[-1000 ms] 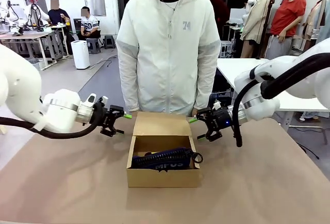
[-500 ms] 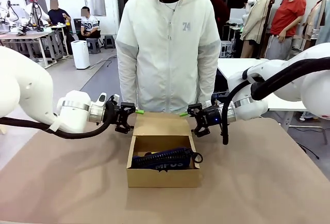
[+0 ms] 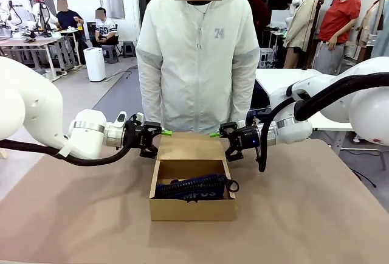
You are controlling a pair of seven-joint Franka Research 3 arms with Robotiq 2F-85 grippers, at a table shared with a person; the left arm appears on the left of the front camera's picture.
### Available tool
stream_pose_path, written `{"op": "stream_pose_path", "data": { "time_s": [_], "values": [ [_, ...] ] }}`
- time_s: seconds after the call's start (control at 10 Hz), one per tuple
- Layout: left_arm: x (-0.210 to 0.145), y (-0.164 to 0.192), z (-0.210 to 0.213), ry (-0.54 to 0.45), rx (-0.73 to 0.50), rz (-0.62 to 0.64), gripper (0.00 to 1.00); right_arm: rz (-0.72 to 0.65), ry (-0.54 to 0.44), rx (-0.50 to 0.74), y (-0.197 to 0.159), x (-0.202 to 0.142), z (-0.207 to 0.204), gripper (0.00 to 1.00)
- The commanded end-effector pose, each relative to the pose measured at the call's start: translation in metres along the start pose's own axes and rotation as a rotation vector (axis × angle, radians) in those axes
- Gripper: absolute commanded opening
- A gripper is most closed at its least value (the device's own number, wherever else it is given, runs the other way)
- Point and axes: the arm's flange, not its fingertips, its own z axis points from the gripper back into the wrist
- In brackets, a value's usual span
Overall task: Pack the items into the box.
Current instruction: Close the Mailer Box.
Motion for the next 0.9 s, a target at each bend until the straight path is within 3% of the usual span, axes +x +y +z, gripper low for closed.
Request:
{"op": "stream_pose_path", "data": {
  "time_s": [0.0, 0.1, 0.2, 0.8],
  "values": [
    [0.004, -0.001, 0.002, 0.015, -0.02, -0.005, 0.51, -0.008, 0.021, -0.001, 0.007, 0.008, 0.003, 0.47],
    [0.003, -0.001, 0.002, 0.016, -0.027, -0.012, 0.32, -0.001, 0.015, -0.006, 0.008, 0.006, 0.005, 0.28],
    [0.002, -0.003, 0.002, 0.055, -0.055, -0.015, 0.12, 0.004, 0.009, -0.016, 0.008, 0.005, 0.005, 0.28],
    [-0.009, -0.026, 0.007, 0.076, -0.128, -0.124, 0.12, 0.111, 0.017, -0.034, 0.017, -0.002, 0.008, 0.28]
  ]
}}
